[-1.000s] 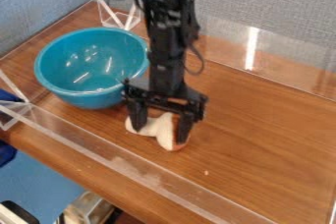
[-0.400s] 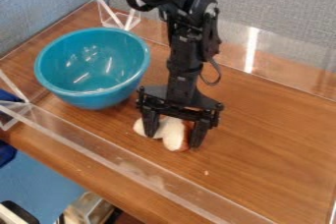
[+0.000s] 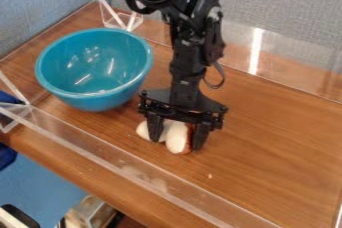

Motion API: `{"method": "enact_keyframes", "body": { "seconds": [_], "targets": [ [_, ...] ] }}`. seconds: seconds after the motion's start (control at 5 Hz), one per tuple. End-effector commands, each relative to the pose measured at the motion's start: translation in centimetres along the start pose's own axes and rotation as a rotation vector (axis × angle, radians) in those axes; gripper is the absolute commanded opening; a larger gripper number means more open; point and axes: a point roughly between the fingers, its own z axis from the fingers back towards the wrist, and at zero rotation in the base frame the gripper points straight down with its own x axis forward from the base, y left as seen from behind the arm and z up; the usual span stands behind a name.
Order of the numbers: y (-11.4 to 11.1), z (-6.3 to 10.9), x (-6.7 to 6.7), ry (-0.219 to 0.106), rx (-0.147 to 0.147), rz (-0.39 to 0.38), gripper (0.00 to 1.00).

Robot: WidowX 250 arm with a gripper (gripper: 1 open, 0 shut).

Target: Put the mushroom in the blue bowl

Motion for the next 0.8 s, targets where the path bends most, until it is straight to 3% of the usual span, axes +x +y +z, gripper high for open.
{"method": "enact_keyframes", "body": {
  "seconds": [0.0, 0.4, 0.6],
  "targets": [
    [1.7, -0.7, -0.2, 0.0, 0.005, 0.058, 0.0],
    [4.0, -0.6, -0.6, 0.001, 0.017, 0.096, 0.0],
    [3.1, -0.7, -0.5, -0.01, 0.03, 0.069, 0.0]
  ]
}}
